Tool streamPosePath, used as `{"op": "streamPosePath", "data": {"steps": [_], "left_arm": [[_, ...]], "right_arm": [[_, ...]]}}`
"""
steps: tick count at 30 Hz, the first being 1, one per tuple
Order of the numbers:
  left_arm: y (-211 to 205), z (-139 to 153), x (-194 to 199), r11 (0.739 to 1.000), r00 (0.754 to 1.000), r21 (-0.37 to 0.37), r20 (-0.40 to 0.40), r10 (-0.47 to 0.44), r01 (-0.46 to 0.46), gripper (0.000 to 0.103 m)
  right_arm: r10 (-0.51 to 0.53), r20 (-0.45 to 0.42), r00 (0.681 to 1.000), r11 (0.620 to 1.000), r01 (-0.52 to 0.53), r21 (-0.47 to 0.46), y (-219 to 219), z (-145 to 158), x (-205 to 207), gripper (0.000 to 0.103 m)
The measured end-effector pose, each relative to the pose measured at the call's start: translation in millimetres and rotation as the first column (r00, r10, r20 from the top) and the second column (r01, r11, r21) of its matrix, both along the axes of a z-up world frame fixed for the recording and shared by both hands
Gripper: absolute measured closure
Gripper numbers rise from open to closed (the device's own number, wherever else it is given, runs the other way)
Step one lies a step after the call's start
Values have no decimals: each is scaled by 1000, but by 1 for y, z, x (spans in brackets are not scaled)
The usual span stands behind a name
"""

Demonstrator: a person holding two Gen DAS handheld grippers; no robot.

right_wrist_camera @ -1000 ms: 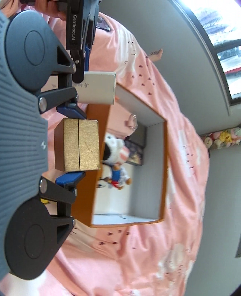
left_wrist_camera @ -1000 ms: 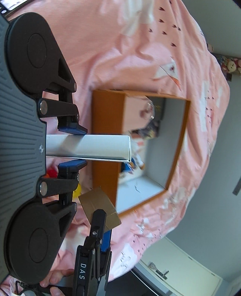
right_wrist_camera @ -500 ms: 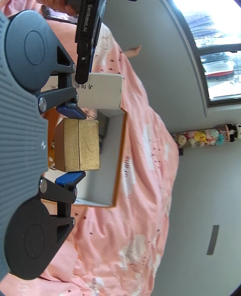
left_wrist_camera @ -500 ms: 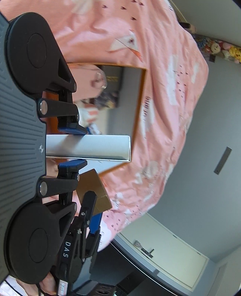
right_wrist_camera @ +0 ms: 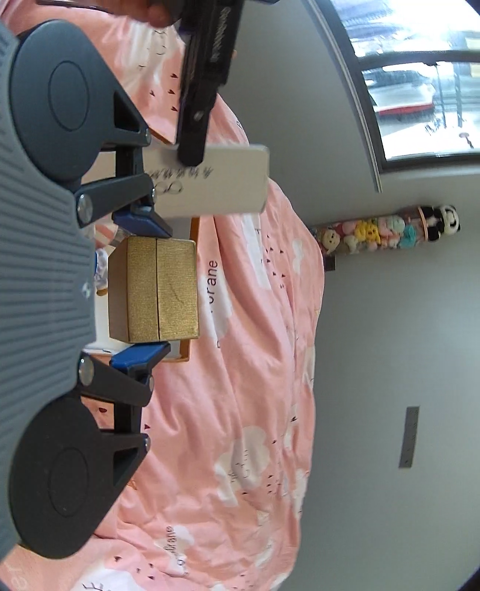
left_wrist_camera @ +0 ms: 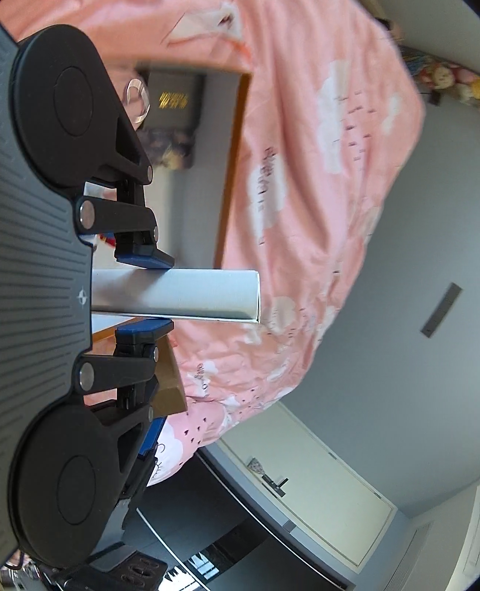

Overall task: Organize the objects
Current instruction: 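Lift and carry the glasses case and gold box over the orange box, then lower the white glasses case into the box with the left gripper while the right holds the gold box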

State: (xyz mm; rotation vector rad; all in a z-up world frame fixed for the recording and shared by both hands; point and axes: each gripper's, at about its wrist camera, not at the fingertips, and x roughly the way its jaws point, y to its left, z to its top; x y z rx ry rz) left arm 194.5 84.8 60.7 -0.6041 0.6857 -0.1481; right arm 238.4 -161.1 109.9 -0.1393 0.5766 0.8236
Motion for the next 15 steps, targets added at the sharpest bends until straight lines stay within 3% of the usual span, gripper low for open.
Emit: {"op": "streamPosePath", "data": {"steps": [6, 15], "left_arm": [[-15, -50, 42, 996, 993, -67, -95, -68, 62, 71], [-14, -95, 79, 983, 981, -182, -185, -67, 32, 71]], "right_arm": [[-28, -37, 999, 1000, 28, 13, -3, -13, 23, 42], [-57, -56, 997, 998, 57, -8, -3, -29, 47, 42]]}}
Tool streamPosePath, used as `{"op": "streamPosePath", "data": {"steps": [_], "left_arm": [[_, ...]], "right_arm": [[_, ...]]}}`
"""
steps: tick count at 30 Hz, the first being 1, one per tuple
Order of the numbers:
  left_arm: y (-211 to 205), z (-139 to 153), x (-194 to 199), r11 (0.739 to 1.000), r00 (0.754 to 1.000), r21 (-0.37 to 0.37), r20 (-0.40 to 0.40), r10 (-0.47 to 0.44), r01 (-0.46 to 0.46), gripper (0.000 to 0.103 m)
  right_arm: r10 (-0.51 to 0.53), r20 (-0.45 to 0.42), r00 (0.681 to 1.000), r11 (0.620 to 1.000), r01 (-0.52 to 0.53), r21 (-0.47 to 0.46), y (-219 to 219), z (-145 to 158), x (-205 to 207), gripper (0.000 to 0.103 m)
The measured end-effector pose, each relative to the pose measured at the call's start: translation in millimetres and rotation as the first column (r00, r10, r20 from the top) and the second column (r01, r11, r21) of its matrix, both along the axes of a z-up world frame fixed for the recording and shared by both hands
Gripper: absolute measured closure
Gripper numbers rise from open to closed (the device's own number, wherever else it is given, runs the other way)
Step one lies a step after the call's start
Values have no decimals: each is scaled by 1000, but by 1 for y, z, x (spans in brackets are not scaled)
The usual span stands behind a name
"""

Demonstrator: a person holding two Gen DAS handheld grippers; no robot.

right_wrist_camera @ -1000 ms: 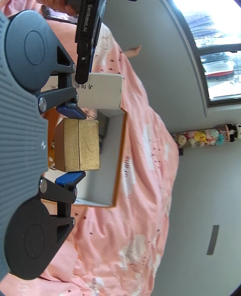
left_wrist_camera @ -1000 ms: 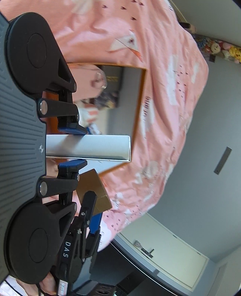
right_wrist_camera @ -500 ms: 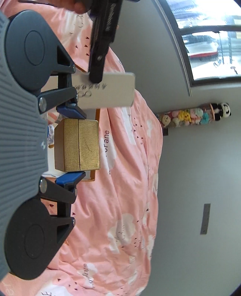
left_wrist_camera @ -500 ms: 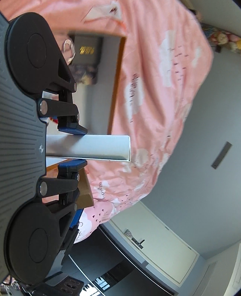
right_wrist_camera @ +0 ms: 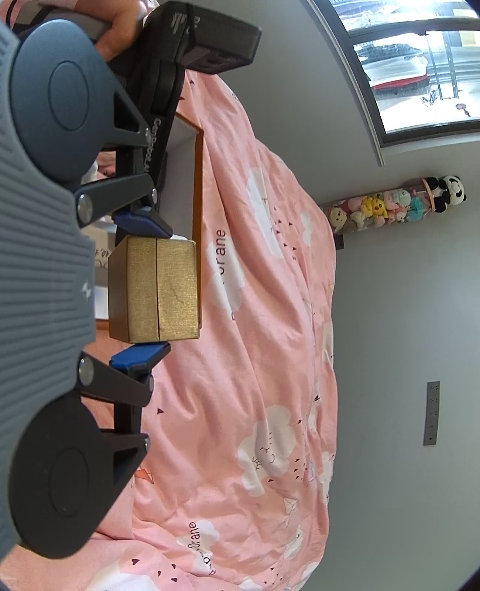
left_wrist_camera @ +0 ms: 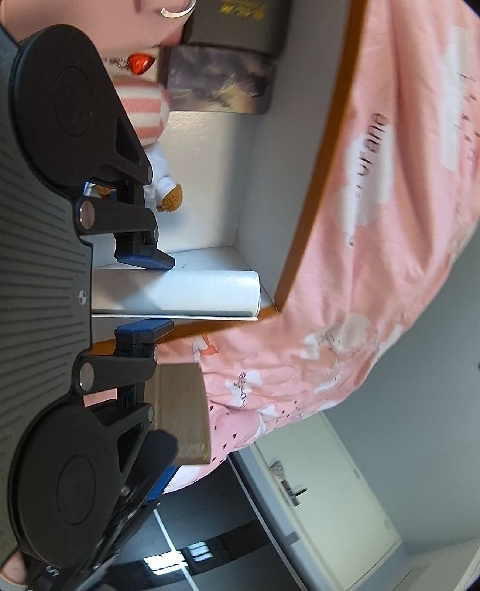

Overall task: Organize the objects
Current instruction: 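Lower the white glasses case into the box with the left gripper while the right holds the gold box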

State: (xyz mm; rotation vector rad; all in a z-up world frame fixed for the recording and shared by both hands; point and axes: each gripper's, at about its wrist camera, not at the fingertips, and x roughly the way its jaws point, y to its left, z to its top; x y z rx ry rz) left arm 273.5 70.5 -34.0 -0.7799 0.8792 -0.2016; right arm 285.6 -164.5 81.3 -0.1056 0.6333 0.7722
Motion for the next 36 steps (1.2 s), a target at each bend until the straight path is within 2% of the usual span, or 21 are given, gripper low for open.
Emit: {"op": "streamPosePath", "data": {"steps": [8, 11, 16, 18, 23, 28, 33, 36], "left_arm": [[-12, -31, 17, 999, 993, 11, -110, -34, 36, 71], [-15, -38, 23, 998, 987, -7, -148, -59, 58, 71], [-24, -36, 31, 994, 980, 62, -184, -78, 90, 70], [-29, -36, 33, 987, 975, 120, -208, -82, 109, 68], [-34, -34, 31, 975, 970, 186, -230, -76, 120, 62], [-42, -22, 26, 941, 971, 297, -219, -96, 160, 59], [-49, -25, 29, 925, 959, 321, -259, -119, 202, 60], [-56, -32, 35, 924, 949, 305, -281, -146, 232, 66]], "right_arm": [[2, -16, 1000, 1000, -2, -13, 4, -10, 13, 41], [11, -18, 1000, 1000, -11, -17, 6, -13, 15, 42], [14, -22, 1000, 1000, -14, -23, 8, -17, 19, 41], [12, -24, 1000, 1000, -12, -23, 8, -18, 20, 41], [9, -25, 1000, 1000, -10, -20, 7, -18, 20, 41], [11, -20, 1000, 1000, -11, -18, 6, -17, 18, 41], [15, -14, 1000, 1000, -15, -14, 5, -16, 14, 41], [18, -10, 1000, 1000, -18, -16, 5, -16, 13, 41]]}}
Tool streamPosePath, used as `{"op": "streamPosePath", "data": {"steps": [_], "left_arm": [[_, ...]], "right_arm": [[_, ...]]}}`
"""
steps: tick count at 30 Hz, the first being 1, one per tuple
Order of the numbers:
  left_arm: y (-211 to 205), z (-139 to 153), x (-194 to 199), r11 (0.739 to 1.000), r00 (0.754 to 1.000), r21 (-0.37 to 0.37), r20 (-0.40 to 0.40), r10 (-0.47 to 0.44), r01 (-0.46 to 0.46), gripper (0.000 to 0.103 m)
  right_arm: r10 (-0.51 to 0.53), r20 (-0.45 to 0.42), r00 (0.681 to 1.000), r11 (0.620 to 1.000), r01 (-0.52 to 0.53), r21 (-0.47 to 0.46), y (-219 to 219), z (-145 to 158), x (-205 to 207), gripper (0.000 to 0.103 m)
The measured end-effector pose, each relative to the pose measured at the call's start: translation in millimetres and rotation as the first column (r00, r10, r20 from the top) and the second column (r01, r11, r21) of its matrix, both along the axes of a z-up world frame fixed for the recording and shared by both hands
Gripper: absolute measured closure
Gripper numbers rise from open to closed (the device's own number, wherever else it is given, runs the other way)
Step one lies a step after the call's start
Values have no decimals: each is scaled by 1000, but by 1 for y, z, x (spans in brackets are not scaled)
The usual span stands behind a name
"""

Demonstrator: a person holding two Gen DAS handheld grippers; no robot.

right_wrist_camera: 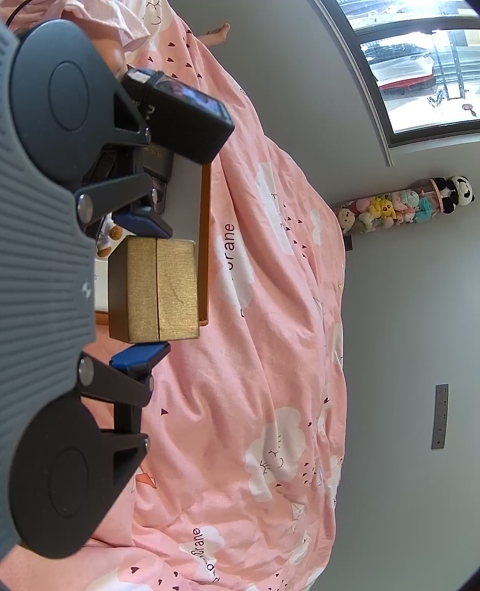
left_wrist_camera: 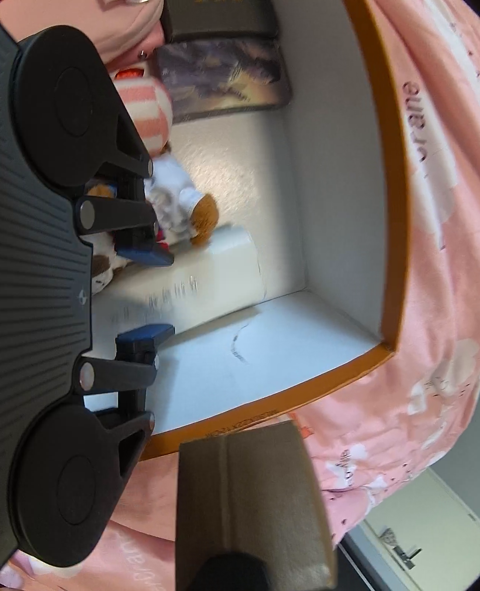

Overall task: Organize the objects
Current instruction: 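Lower the white glasses case into the box with the left gripper while the right holds the gold box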

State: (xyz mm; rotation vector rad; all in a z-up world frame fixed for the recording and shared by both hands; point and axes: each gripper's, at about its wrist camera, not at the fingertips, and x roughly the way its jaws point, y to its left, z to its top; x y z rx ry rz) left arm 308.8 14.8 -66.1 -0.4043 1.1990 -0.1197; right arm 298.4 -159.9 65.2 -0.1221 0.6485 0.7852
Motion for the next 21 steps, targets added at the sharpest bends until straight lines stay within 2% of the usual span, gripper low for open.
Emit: {"op": "streamPosePath", "data": {"steps": [2, 9, 11, 14, 15, 17, 21], "left_arm": [[-2, -2, 2, 1000, 1000, 20, 2, -4, 4, 67], [9, -5, 1, 998, 1000, -63, 22, 3, -1, 68], [16, 2, -4, 996, 998, -85, 54, 15, -10, 68], [29, 24, -14, 997, 990, -80, 141, 32, -21, 68], [35, 31, -16, 997, 986, -74, 157, 47, -36, 68], [46, 44, -26, 997, 976, -40, 206, 73, -66, 57], [63, 63, -39, 991, 954, 36, 275, 116, -131, 51]], "right_arm": [[0, -1, 1000, 1000, 0, -1, 0, -1, 0, 41], [8, -14, 1000, 1000, -8, 2, 1, 0, 2, 41], [9, -26, 1000, 1000, -9, 10, 3, 0, 4, 41], [10, -45, 999, 1000, -9, 24, 6, 0, 7, 41], [12, -53, 999, 1000, -10, 29, 8, 0, 9, 41], [13, -71, 997, 999, -10, 47, 12, 0, 12, 41], [23, -118, 993, 997, -14, 73, 28, -3, 19, 41]]}}
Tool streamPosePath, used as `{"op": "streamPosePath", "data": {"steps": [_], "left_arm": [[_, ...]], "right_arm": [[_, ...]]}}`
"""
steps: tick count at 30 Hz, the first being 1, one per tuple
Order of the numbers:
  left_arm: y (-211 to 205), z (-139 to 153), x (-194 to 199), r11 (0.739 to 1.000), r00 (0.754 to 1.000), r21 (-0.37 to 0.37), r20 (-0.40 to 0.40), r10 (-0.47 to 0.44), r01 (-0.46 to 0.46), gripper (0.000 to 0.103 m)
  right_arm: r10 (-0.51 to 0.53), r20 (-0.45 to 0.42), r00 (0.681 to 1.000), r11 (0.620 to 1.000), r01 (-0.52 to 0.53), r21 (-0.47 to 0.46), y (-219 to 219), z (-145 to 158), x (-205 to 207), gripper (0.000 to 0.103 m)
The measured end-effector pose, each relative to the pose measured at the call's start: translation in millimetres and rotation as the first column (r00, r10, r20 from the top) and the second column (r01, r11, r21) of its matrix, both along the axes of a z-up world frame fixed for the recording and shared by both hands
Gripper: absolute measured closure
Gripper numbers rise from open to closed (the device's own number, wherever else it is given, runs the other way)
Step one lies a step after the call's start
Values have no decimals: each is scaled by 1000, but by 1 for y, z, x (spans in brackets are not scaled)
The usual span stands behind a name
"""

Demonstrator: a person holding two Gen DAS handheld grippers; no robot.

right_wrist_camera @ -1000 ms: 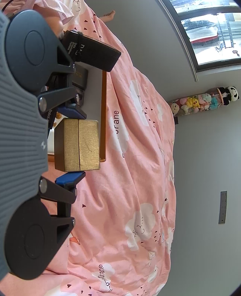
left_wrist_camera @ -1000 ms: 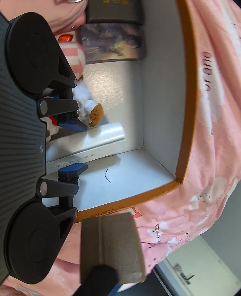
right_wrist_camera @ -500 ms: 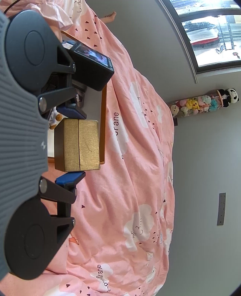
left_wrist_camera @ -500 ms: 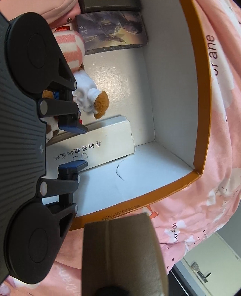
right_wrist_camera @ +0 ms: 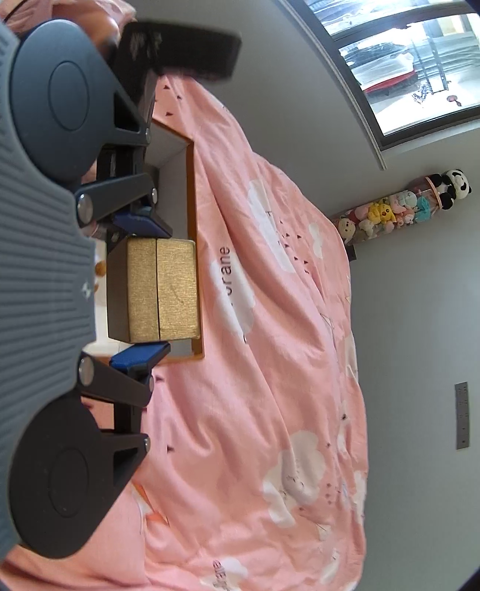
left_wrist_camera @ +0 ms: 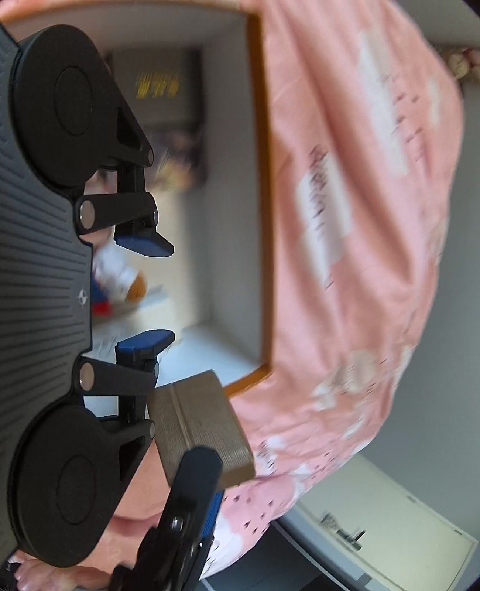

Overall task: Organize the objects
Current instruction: 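Lower the white glasses case into the box with the left gripper while the right holds the gold box, then lower the gold box into the box corner and open the right gripper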

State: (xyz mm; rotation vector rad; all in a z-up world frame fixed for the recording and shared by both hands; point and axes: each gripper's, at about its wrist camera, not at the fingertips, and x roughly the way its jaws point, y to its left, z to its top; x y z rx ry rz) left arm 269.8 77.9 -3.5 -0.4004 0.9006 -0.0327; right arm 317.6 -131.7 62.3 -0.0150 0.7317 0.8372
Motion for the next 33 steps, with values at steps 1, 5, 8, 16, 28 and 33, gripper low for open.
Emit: {"op": "streamPosePath", "data": {"steps": [1, 5, 8, 16, 28, 33], "left_arm": [[4, 3, -4, 1000, 1000, 19, 10, 21, -22, 47], [11, 7, -17, 989, 994, 104, 59, 96, -102, 35], [10, 5, -25, 982, 991, 145, 68, 116, -124, 32], [13, -1, -39, 967, 982, 187, 113, 151, -171, 23], [5, -7, -48, 973, 983, 178, 132, 127, -149, 19], [4, -8, -52, 978, 984, 155, 125, 124, -143, 19]], "right_arm": [[2, -5, 1000, 1000, -2, -3, 6, -2, 1, 41], [-2, 33, 999, 998, 4, -64, 34, -12, 3, 42], [0, 60, 998, 992, 7, -122, 55, -24, 6, 42], [0, 151, 988, 965, 39, -258, 91, -57, 11, 42], [-15, 193, 981, 921, 89, -378, 110, -88, 26, 42], [-29, 188, 982, 908, 105, -406, 113, -88, 33, 43]]}}
